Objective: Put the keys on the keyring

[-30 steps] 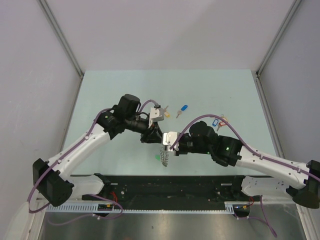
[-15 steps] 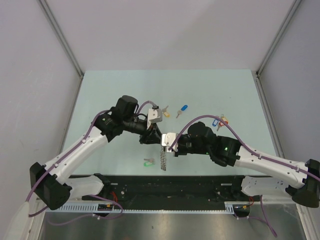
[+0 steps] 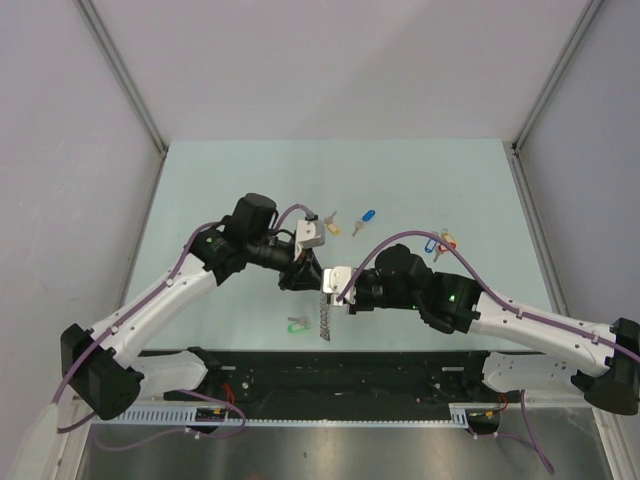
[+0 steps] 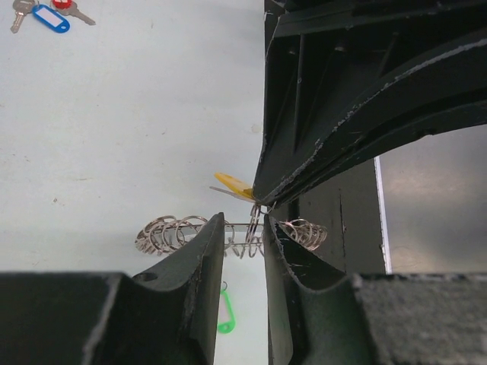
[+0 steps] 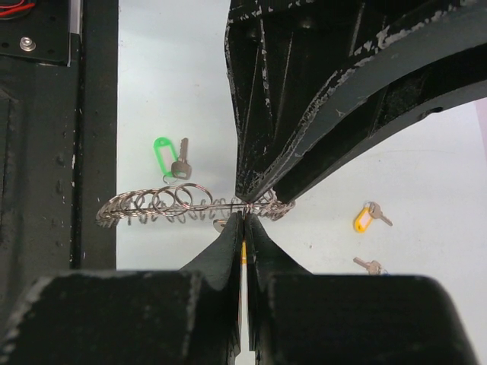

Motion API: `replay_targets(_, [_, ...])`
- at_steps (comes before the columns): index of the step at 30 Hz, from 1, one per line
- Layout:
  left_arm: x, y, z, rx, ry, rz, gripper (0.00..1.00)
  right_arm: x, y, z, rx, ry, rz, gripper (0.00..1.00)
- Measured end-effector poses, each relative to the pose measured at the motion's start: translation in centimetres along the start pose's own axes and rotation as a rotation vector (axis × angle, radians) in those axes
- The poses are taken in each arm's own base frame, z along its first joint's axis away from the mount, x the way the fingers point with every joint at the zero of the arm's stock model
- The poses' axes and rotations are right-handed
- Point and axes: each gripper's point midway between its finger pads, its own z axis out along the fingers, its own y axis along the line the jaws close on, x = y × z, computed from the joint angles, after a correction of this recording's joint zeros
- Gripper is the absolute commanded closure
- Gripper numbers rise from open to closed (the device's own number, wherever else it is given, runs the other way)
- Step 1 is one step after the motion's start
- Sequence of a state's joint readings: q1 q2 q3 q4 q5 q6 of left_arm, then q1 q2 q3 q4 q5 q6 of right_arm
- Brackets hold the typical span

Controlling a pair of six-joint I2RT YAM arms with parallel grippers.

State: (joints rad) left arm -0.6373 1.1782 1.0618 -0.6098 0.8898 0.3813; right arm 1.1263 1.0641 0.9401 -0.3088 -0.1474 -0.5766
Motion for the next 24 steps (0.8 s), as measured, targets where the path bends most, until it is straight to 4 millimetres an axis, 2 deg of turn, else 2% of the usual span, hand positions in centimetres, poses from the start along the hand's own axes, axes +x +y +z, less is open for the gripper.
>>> replay_targets(18, [0.62,0.19,0.45,0.013,0.019,-0.023,0.72,0.12,0.24,-0.01,-0.007,0.006,0.0,1.0])
replay_targets(24, [0.71,0.12,0.45,0.016,0.022,-0.026,0.64,0.1,0.23,-0.01,-0.007,0.005,-0.001,1.0])
